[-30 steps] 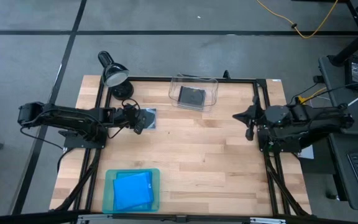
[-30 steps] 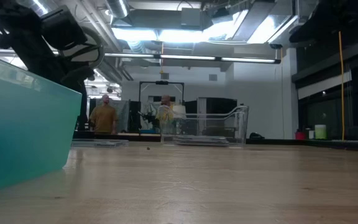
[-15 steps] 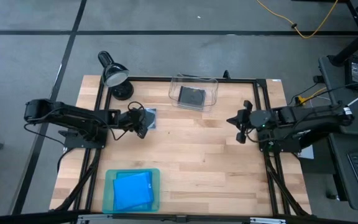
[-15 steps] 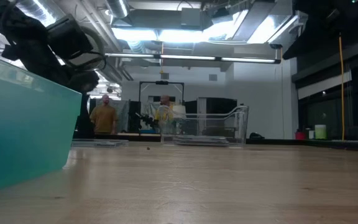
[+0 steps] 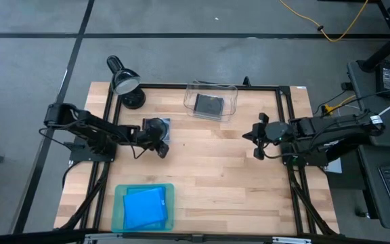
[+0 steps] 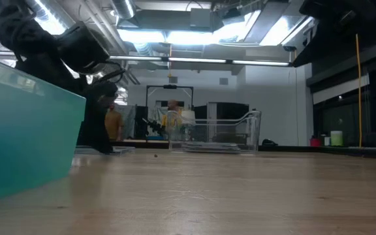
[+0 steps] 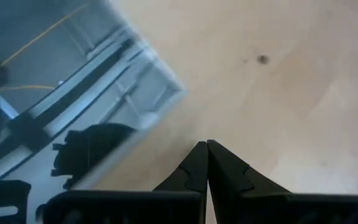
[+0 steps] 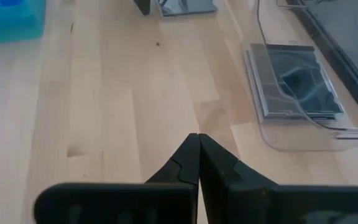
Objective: Pick & place jewel cases by type
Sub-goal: Put the black CD case into the transparent bin
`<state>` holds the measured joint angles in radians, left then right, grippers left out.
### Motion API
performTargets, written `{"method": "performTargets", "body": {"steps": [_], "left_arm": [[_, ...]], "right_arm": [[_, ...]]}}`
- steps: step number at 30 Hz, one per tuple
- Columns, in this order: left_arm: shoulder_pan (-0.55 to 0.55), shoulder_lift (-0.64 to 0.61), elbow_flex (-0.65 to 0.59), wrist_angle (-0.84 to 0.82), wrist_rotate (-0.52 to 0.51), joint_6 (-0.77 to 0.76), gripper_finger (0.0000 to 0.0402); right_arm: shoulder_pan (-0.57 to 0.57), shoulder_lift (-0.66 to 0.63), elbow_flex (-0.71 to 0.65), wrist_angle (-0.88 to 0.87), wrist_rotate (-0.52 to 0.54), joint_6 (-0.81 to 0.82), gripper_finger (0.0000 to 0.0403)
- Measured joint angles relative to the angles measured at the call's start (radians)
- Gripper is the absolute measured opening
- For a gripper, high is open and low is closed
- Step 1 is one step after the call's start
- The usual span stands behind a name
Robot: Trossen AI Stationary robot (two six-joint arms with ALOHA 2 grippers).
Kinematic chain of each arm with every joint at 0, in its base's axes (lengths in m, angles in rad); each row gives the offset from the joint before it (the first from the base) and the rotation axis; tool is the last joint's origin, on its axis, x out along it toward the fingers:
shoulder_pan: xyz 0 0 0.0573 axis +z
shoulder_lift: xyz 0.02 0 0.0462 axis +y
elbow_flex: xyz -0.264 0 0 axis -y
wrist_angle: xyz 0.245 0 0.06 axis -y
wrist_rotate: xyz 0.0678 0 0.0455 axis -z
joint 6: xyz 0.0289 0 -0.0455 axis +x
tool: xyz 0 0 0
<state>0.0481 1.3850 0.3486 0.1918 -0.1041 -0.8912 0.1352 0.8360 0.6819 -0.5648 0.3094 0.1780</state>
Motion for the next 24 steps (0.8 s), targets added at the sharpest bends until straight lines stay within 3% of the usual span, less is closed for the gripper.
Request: {"method": "performTargets", "body": {"steps": [6,12,18,24], "left_arm": [[-0.039,-0.041,0.12,-0.012,0.018,0.132,0.0002],[0.004,-0.052,0.216,-0.365,-0.079,0.203,0.0002],[0.081,-0.052,0.209,-0.534,-0.136,0.225,0.0001],[0.157,-0.052,0.163,-0.53,-0.135,0.195,0.0001]], "right_arm": [[0.0,0.0,0.0,0.001,-0.026,-0.002,0.0007],[0.0,0.0,0.0,0.015,-0.025,-0.004,0.0007],[0.0,0.0,0.0,0.024,-0.025,-0.003,0.0007],[0.0,0.0,0.0,0.023,-0.026,0.002,0.0007]]}}
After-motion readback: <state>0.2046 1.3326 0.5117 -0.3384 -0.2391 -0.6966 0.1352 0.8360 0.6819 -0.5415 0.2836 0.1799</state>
